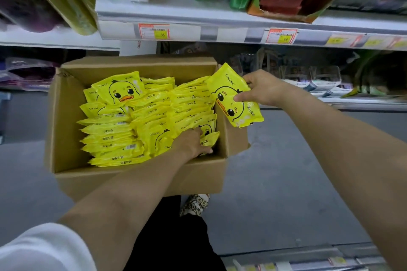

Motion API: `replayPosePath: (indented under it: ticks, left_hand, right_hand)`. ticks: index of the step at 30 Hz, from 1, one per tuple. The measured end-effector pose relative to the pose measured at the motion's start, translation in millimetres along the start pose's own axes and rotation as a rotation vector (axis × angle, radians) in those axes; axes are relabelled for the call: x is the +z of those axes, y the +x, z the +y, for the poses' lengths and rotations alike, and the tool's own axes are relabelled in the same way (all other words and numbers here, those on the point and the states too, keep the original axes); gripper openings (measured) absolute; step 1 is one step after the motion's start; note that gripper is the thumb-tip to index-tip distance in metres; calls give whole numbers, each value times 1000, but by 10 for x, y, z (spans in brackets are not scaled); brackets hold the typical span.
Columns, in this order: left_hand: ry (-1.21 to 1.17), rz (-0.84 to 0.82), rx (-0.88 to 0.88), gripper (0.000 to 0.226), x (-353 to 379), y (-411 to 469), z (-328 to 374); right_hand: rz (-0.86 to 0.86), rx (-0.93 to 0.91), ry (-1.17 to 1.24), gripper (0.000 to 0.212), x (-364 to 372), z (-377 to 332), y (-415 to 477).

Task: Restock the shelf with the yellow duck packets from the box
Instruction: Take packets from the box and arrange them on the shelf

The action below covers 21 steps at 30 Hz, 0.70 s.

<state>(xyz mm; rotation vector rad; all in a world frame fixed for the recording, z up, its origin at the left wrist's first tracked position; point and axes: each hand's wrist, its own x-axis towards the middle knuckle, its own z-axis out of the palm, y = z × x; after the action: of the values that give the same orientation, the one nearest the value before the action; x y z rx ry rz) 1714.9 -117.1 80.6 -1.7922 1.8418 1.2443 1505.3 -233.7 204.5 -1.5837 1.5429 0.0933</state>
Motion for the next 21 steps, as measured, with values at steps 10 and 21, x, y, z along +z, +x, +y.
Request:
replayPosePath:
  ticks: [10, 21]
  left_hand:
    - [147, 18, -5, 52, -287, 66, 10]
    - [-144, 102, 96, 59, -1749, -528, 22]
  right_hand:
    - [45, 31, 223, 15, 91, 40, -137]
    - [193, 84, 205, 24, -492, -326, -572]
